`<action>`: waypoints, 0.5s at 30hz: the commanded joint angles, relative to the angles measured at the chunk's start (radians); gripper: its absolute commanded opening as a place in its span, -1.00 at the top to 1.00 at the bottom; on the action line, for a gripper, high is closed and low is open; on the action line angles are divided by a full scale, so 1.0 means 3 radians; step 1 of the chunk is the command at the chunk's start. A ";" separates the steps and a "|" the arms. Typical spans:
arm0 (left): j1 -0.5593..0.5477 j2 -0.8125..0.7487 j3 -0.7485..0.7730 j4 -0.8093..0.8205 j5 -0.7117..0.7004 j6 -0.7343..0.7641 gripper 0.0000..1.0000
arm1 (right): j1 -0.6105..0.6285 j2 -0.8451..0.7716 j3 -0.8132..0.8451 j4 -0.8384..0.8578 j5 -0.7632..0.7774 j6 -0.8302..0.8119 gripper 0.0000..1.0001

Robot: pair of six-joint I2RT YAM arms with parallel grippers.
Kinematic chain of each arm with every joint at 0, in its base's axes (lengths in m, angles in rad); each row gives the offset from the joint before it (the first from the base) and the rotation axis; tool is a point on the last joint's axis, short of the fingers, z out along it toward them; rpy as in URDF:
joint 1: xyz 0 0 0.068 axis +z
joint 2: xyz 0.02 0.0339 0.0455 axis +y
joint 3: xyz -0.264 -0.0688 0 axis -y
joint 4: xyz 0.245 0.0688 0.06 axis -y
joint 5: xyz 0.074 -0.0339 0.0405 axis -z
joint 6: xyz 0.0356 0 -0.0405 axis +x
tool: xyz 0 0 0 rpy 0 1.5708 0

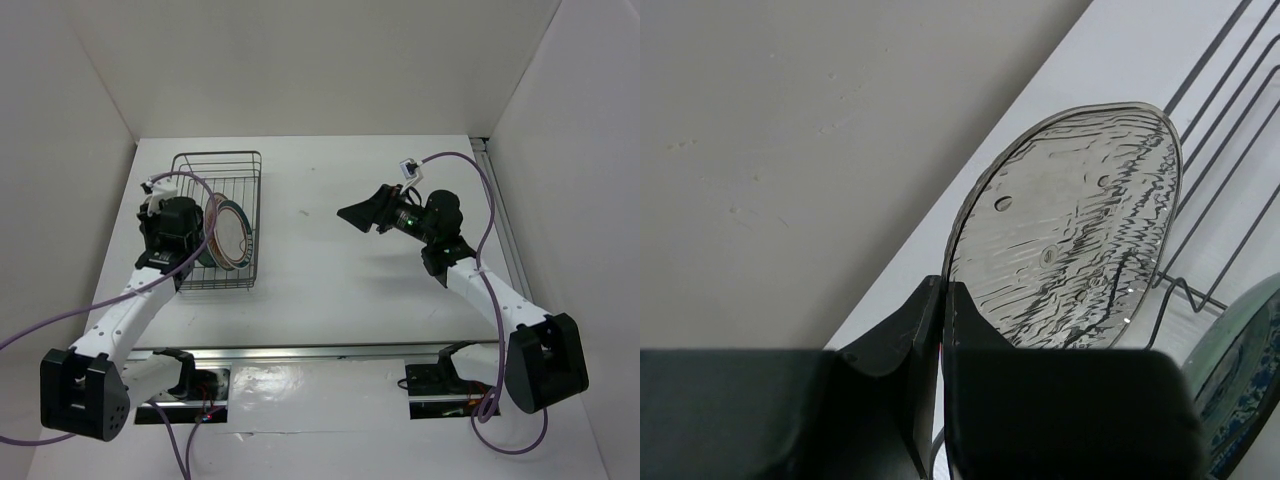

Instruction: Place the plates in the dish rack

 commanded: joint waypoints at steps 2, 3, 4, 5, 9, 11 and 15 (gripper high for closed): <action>-0.0036 -0.0047 -0.0034 0.0105 0.0121 -0.0135 1.00 | -0.0020 -0.0113 0.0001 0.0091 -0.0036 -0.0022 -0.98; -0.0037 -0.0047 -0.0034 0.0105 0.0122 -0.0165 1.00 | -0.0020 -0.0113 0.0001 0.0091 -0.0036 -0.0022 -0.98; -0.0037 -0.0001 -0.0034 0.0069 0.0157 -0.0166 1.00 | -0.0020 -0.0113 0.0001 0.0091 -0.0036 -0.0022 -0.98; -0.0037 0.0045 -0.0034 0.0069 0.0157 -0.0166 0.95 | -0.0020 -0.0113 0.0001 0.0061 -0.0036 -0.0022 -0.98; -0.0037 0.0111 0.0007 -0.0023 0.0157 -0.0303 0.05 | -0.0020 -0.0113 0.0032 0.0025 -0.0036 -0.0053 -0.98; -0.0037 0.0112 0.0007 -0.0023 0.0157 -0.0339 -0.24 | -0.0020 -0.0113 0.0032 0.0024 -0.0006 -0.0084 -0.98; -0.0037 0.0071 0.0038 -0.0054 0.0148 -0.0375 -0.54 | -0.0020 -0.0082 0.0032 -0.0011 -0.0006 -0.0114 -1.00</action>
